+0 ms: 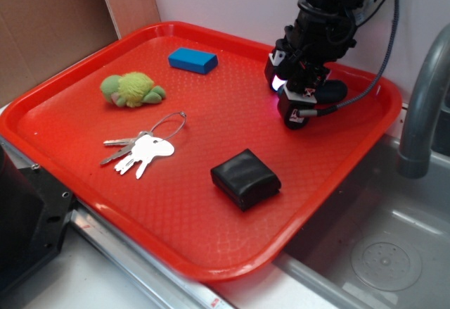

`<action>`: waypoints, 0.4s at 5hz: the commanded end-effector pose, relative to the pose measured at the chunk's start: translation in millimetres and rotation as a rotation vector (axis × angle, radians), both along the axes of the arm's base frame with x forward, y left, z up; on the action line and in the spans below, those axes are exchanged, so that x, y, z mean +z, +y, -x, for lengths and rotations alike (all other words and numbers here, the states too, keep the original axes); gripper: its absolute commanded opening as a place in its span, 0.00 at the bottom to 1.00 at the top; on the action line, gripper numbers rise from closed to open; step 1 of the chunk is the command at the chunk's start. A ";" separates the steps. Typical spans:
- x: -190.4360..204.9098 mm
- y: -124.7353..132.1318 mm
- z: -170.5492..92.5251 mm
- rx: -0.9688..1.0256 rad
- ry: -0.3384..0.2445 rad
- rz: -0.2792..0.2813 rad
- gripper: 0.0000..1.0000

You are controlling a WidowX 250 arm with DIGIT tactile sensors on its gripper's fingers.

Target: Grab the plastic pickle.

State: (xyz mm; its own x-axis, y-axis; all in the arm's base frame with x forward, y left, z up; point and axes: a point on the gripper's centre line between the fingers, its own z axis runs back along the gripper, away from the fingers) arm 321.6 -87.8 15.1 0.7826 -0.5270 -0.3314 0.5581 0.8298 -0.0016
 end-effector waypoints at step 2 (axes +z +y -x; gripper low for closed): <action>43.8 -4.6 -7.6 0.009 -0.139 0.029 0.00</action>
State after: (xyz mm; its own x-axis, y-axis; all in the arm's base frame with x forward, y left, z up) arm 323.2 -87.3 28.2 0.8043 -0.5078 -0.3087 0.5391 0.8420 0.0193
